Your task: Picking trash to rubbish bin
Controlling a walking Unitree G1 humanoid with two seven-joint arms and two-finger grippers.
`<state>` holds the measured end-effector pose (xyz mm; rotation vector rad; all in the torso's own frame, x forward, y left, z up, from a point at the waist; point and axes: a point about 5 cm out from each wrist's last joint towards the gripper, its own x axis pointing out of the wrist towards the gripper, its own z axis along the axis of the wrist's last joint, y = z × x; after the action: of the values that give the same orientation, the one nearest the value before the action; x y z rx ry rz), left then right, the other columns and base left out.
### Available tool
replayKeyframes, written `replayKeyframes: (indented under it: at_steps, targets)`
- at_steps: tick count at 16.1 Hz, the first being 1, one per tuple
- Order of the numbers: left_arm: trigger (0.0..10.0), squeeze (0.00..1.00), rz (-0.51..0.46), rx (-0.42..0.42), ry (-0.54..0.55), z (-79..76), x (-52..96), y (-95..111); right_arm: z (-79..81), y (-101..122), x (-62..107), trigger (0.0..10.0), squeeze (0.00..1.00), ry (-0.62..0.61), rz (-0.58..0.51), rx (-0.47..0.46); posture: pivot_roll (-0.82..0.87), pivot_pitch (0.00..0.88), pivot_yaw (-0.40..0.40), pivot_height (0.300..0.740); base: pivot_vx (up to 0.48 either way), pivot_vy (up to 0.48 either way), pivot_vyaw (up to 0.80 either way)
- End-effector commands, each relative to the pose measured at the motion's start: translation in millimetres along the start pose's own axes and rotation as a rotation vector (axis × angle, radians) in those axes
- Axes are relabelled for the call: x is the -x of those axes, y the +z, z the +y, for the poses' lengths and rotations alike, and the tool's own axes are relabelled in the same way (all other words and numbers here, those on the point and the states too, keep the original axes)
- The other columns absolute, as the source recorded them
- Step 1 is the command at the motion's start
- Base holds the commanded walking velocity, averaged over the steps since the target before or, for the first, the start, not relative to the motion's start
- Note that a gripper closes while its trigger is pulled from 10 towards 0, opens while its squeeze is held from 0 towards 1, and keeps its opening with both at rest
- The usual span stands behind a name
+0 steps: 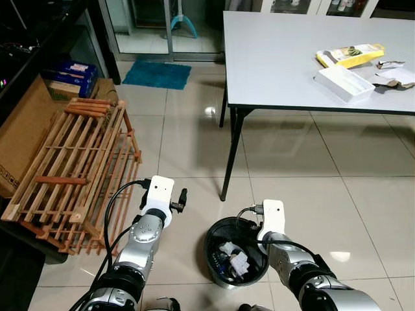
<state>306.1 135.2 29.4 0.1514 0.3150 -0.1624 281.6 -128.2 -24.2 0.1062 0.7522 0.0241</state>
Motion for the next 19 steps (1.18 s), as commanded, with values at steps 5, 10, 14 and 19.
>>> replayKeyframes:
  at_steps: [5,10,14,19]
  targets:
    - [10.0,0.00,-0.026,0.007,0.000,-0.6,-0.5,5.2,-3.1,44.8,0.4,10.0,0.00,-0.006,-0.213,0.032,0.06,0.093,-0.009,0.740,0.000,0.000,0.00]
    - [10.0,0.00,-0.173,0.051,0.079,15.0,-5.7,41.4,-13.8,115.5,22.2,10.0,0.00,-0.045,-0.593,0.039,0.03,0.076,-0.004,0.740,0.000,0.000,0.00]
    - [10.0,0.00,-0.293,0.008,0.147,25.2,-3.7,64.6,-19.7,149.9,55.5,10.0,0.00,-0.070,-0.848,0.061,0.02,0.060,0.002,0.740,0.000,0.000,0.00]
    - [10.0,0.00,-0.440,-0.032,0.146,30.7,14.9,76.1,-19.9,128.1,64.2,10.0,0.00,-0.062,-0.830,0.095,0.03,0.039,0.010,0.740,0.000,0.000,0.00]
